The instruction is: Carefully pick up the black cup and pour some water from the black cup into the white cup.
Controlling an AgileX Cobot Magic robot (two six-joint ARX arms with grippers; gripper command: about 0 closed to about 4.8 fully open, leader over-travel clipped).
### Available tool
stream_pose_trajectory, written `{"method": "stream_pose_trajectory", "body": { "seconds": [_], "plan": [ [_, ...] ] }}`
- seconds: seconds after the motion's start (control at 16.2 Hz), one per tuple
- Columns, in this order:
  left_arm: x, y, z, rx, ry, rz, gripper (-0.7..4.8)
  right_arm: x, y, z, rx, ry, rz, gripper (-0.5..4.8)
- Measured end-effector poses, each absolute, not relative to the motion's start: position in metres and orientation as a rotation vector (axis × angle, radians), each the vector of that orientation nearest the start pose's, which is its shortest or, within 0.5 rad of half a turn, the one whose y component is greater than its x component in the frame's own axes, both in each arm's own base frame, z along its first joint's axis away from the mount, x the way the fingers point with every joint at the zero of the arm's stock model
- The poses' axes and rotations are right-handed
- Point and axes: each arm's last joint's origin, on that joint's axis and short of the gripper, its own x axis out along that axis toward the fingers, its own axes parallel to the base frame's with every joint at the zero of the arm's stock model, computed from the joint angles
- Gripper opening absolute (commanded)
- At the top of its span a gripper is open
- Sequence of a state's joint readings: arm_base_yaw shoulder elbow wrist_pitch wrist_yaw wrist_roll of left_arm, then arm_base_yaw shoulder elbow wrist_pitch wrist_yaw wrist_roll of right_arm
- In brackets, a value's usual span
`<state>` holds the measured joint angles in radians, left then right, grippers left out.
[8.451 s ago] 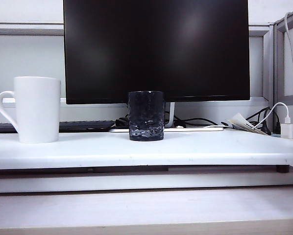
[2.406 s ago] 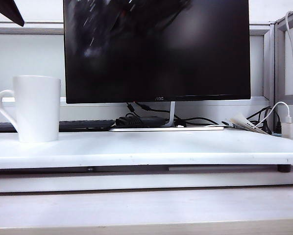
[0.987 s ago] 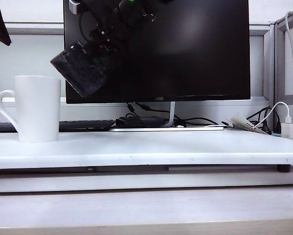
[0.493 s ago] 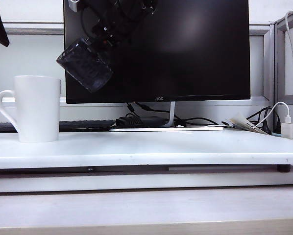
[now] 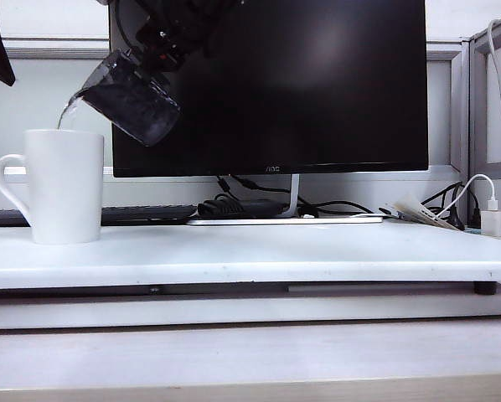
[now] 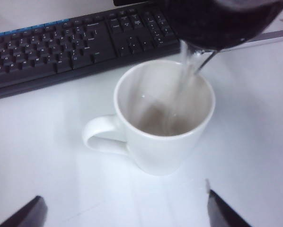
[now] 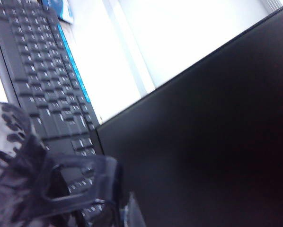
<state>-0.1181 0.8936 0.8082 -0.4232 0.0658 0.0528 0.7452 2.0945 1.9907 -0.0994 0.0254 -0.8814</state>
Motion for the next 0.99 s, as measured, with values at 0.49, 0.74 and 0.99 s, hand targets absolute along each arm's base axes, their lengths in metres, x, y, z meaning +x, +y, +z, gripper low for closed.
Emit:
{"method": "stream_pose_trajectory", "body": {
  "seconds": [0.49,0.74,0.99],
  "plan": [
    [0.1852,-0.0239,0.2984,0.066,0.536,-0.193,4.79,0.3590,0.3430,0.3470,-1.031,-0.168,0.729,-0.06],
    [0.1852,-0.0239,0.2985,0.066,0.535,-0.193,4.79,0.3589,0.3427,0.3482,-1.068,-0.171,0.694,-0.06],
    [0.1852,-0.0239,0.2985,0.066,0.535,-0.193,4.79,0.3572,0.3445,0.3492,-1.095,-0.192,0.693,-0.06]
  ]
}}
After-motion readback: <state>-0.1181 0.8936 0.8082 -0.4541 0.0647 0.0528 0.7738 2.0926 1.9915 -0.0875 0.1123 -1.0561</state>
